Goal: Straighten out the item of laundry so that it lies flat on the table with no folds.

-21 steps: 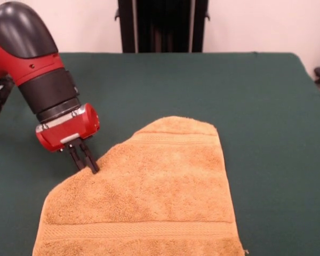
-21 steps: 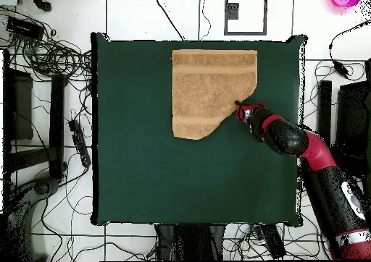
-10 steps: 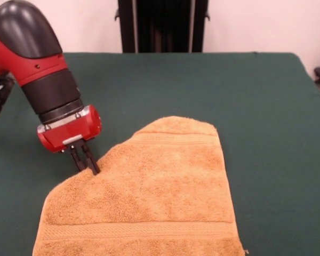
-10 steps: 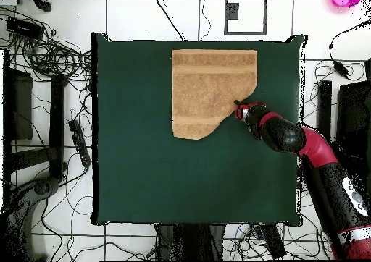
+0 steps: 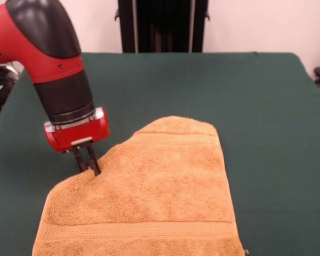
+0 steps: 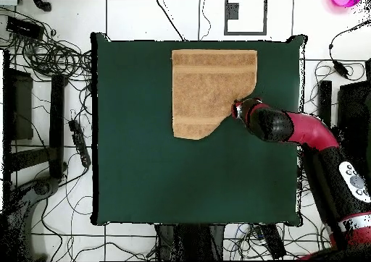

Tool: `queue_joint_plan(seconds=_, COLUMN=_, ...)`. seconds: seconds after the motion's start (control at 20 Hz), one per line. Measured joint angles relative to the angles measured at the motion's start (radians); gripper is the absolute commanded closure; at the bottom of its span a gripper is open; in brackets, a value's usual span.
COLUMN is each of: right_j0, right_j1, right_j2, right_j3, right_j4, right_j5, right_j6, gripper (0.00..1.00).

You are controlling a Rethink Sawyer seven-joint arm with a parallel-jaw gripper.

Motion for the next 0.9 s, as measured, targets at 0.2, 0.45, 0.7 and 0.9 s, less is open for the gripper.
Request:
queue_joint_plan(seconds=0.2, right_j0=0.119, right_j1=-0.044, right_j2=-0.102, right_j3=-0.056, right_j4=0.000, right_j5=0.052, right_j6=0.000, gripper=1.00)
queue_joint_plan(seconds=0.45, right_j0=0.235, right_j1=-0.061, right_j2=-0.208, right_j3=-0.126, right_j4=0.000, right_j5=0.113, right_j6=0.000, gripper=1.00)
queue_joint_plan(seconds=0.7, right_j0=0.342, right_j1=-0.062, right_j2=-0.316, right_j3=-0.196, right_j4=-0.001, right_j5=0.178, right_j6=0.000, gripper=1.00)
queue_joint_plan(seconds=0.9, right_j0=0.398, right_j1=-0.060, right_j2=-0.407, right_j3=-0.236, right_j4=0.000, right_j5=0.248, right_j6=0.000, gripper=1.00)
